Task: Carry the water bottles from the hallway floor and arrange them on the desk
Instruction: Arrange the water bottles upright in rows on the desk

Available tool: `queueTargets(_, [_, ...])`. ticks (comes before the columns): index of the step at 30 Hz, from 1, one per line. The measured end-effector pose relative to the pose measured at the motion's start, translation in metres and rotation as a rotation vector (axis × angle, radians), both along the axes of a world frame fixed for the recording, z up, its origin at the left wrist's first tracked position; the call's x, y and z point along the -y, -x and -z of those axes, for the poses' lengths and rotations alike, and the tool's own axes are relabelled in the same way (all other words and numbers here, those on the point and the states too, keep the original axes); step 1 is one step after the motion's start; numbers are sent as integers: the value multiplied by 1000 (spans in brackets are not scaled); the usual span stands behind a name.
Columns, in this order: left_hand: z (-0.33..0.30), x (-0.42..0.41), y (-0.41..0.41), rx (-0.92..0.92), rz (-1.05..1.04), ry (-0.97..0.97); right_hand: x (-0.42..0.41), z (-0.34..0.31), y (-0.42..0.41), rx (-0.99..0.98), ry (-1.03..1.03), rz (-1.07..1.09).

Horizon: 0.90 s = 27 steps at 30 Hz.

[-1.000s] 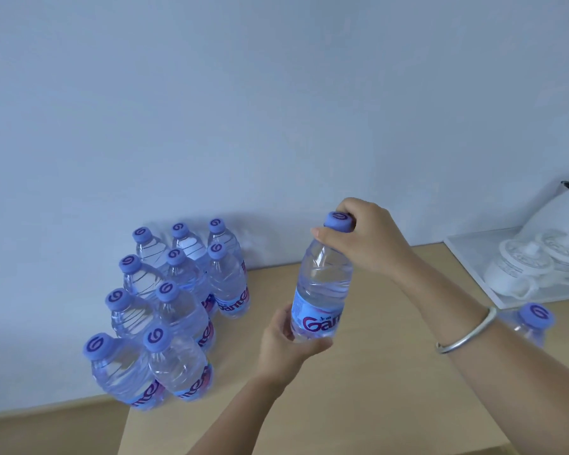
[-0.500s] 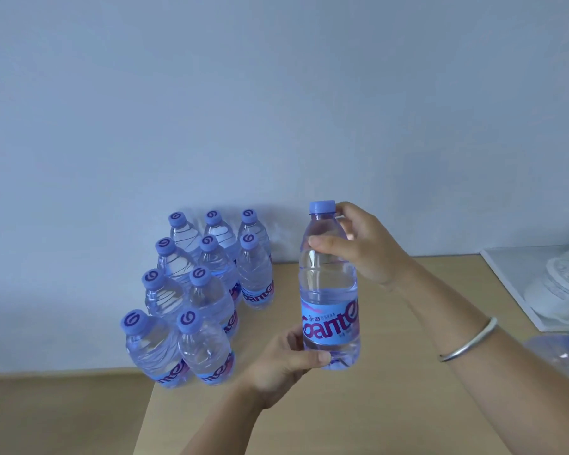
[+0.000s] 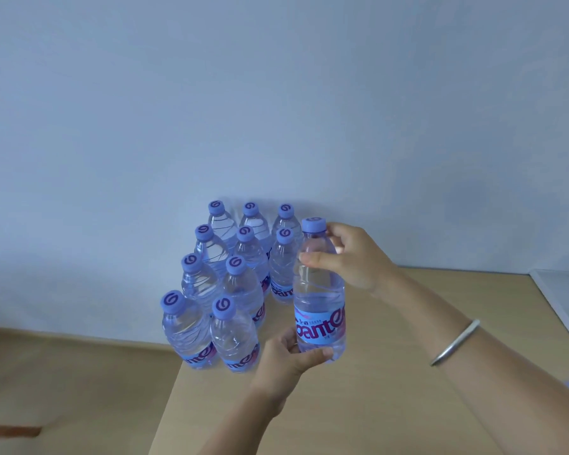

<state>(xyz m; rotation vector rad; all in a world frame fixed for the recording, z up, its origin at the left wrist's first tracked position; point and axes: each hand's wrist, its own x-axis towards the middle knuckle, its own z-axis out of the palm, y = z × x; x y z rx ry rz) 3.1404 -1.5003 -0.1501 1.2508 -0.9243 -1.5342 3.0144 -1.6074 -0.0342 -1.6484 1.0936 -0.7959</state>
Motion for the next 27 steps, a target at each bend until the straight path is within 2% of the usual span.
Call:
queueTargets(7, [8,3,-12,-37,7,-52,6,14,-15,-75,-23,1])
queueTargets(14, [34,9,-11,-99,-365,-294,11,41,-24,-110,41,51])
queueTargets(20, [44,18,-10,-321,-451,-463,11,66,-32,-119,18,-1])
queueTargets(23, [50,21,-9,-360,-513,-562,9,76,-36,-103,6,-32])
queueTargets(27, [51,21,-6,-410,-528,-597,7,88,-41,-96,15,-37])
